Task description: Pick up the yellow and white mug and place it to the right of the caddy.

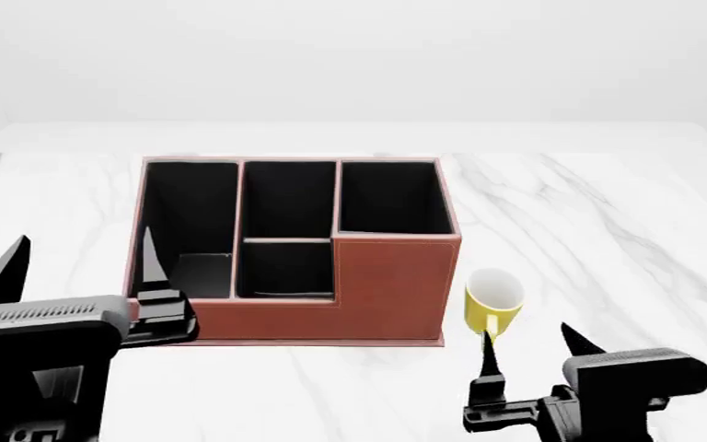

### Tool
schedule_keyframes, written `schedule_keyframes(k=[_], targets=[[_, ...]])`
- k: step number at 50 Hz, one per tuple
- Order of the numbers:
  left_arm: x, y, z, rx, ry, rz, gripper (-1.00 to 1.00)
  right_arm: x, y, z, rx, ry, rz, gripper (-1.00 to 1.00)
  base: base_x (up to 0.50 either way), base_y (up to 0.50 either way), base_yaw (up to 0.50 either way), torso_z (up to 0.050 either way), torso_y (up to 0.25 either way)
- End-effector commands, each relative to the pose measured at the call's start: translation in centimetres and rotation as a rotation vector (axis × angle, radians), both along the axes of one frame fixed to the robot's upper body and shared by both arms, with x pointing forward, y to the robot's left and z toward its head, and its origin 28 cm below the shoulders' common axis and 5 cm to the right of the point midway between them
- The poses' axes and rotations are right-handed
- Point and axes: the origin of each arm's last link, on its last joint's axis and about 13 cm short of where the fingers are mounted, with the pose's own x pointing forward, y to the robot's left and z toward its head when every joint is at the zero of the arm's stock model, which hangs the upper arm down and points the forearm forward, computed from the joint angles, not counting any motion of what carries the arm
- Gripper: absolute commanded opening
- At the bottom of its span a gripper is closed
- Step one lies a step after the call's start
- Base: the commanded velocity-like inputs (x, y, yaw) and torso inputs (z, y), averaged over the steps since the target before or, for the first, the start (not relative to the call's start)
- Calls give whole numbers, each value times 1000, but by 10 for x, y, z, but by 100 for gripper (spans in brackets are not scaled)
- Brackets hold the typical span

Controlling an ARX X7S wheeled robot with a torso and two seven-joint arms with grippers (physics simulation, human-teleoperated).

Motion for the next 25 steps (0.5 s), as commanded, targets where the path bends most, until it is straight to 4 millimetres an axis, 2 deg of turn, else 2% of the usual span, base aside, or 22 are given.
schedule_keyframes(k=[1,9,25], targets=[[-5,0,2,3,-10,0,100,-30,-2,31,-33,-107,-37,100,0,0,0,0,0],[-16,-1,5,14,-32,-2,100,-43,-5,47,-65,-157,-68,100,0,0,0,0,0],[-43,1,13,36,-107,10,100,-63,3,74,-125,-216,-95,100,0,0,0,0,0]])
